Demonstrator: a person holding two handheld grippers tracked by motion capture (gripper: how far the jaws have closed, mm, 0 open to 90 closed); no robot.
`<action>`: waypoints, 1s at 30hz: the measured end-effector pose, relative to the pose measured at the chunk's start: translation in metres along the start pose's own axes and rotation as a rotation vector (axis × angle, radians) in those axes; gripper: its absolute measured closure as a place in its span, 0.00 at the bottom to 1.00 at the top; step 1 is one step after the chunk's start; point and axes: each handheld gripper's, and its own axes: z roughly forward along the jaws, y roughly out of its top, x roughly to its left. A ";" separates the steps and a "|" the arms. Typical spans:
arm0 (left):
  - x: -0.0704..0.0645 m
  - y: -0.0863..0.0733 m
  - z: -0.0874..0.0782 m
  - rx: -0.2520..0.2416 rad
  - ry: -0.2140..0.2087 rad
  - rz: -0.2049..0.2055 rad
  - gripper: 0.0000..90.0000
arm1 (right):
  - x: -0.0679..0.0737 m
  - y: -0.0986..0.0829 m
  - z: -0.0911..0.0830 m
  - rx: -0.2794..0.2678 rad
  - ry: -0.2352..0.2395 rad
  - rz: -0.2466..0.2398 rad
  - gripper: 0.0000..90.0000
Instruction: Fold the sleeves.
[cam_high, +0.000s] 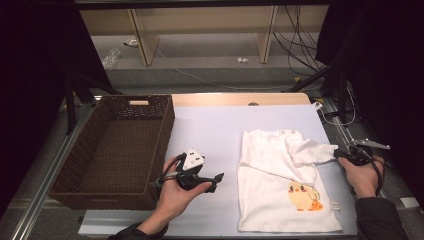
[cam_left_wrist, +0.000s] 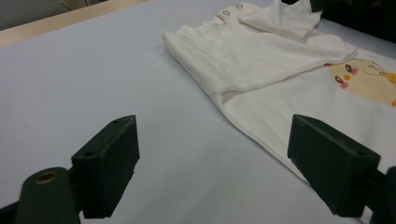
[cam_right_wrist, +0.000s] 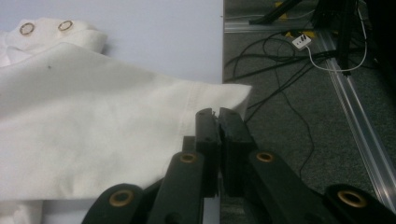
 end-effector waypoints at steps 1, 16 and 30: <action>0.000 0.000 0.000 0.000 0.000 -0.001 0.18 | 0.000 0.000 0.000 -0.001 -0.001 0.000 0.97; 0.000 0.000 0.000 -0.002 0.001 -0.002 0.18 | 0.001 0.004 -0.007 -0.028 -0.004 -0.002 0.98; 0.000 0.000 -0.001 -0.004 0.003 -0.004 0.18 | 0.005 0.009 -0.013 -0.062 -0.008 -0.021 0.98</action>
